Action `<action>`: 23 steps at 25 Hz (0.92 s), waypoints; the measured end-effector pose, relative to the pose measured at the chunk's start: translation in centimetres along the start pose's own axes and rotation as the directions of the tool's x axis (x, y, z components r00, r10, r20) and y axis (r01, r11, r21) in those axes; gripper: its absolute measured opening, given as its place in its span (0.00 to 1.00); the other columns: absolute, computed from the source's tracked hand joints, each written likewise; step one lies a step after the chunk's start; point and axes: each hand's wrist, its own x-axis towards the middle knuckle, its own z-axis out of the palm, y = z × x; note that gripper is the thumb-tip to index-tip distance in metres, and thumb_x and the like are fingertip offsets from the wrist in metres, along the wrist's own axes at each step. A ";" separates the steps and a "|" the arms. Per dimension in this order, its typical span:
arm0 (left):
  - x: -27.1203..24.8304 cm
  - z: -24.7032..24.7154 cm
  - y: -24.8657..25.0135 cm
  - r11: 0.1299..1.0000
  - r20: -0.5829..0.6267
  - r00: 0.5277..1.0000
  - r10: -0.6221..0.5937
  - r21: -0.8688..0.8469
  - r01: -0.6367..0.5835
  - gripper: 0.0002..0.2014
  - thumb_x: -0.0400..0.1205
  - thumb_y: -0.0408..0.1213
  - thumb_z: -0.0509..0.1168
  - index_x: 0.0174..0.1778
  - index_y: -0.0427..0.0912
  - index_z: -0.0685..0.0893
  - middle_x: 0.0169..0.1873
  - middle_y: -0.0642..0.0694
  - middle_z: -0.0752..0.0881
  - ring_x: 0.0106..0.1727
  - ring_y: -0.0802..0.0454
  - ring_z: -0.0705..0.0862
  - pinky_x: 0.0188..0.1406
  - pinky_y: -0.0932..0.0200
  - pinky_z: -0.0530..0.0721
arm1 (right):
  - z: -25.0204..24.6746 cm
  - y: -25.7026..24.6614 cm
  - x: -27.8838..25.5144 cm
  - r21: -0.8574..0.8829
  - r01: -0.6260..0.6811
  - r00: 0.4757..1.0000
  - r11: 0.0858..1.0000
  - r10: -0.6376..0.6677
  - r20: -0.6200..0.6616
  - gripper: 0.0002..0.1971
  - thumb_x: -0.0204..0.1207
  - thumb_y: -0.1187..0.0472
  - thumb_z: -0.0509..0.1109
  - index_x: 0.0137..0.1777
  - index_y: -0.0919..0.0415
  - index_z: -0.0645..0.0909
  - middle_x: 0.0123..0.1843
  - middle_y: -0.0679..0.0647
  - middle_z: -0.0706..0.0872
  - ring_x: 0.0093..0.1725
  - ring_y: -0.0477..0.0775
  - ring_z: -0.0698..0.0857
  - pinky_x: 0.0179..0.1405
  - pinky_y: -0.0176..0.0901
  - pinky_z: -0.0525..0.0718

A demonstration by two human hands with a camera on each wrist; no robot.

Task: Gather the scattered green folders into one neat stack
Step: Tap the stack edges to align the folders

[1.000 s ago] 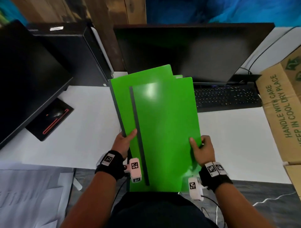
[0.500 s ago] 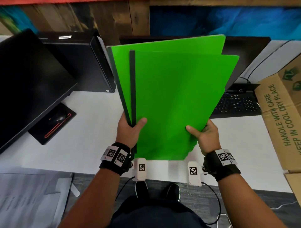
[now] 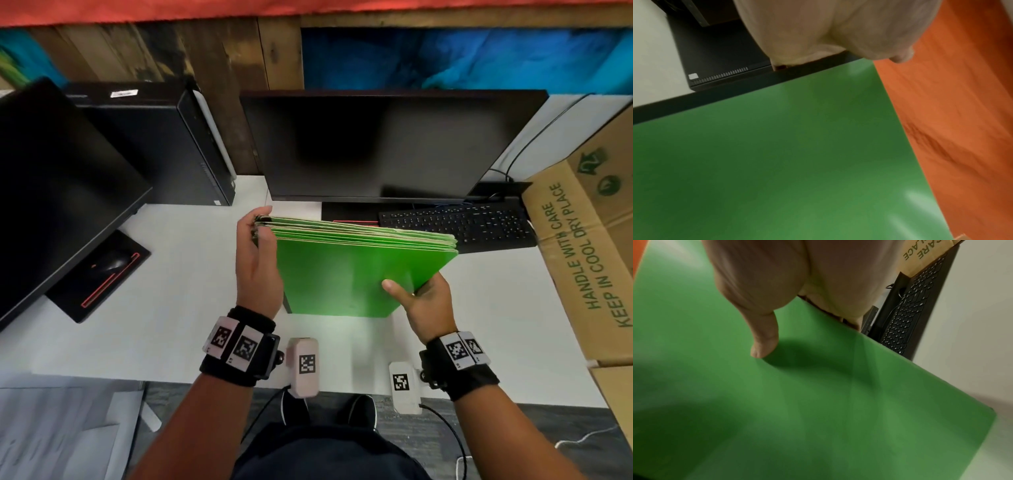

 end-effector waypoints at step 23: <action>-2.6 -3.5 -9.7 0.909 -0.051 0.973 -0.224 0.350 0.227 0.10 0.90 0.43 0.49 0.54 0.42 0.72 0.41 0.49 0.78 0.41 0.58 0.77 0.39 0.68 0.73 | 5.8 1.6 -0.7 -0.138 -0.110 0.993 0.984 0.102 -0.065 0.15 0.79 0.63 0.69 0.62 0.57 0.69 0.51 0.42 0.83 0.48 0.28 0.83 0.52 0.25 0.78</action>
